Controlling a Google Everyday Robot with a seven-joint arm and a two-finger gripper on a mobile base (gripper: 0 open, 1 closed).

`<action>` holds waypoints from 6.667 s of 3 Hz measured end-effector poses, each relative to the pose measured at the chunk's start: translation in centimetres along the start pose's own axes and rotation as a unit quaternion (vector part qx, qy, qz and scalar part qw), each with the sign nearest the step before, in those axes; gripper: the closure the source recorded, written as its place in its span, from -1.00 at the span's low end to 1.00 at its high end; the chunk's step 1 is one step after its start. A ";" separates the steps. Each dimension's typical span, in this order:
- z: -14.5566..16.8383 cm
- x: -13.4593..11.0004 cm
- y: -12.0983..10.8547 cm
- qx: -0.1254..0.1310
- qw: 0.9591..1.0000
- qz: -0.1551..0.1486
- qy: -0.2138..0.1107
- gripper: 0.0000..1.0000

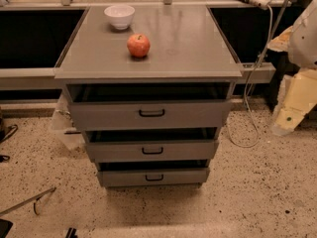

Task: Open top drawer

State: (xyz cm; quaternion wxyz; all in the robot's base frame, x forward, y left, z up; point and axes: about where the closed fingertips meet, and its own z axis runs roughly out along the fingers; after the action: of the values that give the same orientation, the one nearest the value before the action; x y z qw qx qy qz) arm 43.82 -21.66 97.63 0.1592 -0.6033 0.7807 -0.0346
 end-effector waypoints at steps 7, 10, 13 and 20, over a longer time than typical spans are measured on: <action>16.3 0.3 -3.4 0.009 0.996 -0.013 -0.082 -1.00; 29.0 -4.2 -3.6 -0.019 0.987 -0.067 -0.148 -1.00; 33.2 -8.4 -6.8 -0.014 0.976 -0.070 -0.204 -1.00; 35.2 -13.7 -7.6 -0.116 0.978 -0.118 -0.124 -1.00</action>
Offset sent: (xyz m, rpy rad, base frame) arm 0.0431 -0.0115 -0.0387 0.0589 -0.1848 -0.0382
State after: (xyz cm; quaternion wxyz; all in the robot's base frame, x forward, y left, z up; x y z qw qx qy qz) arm 64.19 -5.84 68.97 0.1782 -0.7051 0.6770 0.1125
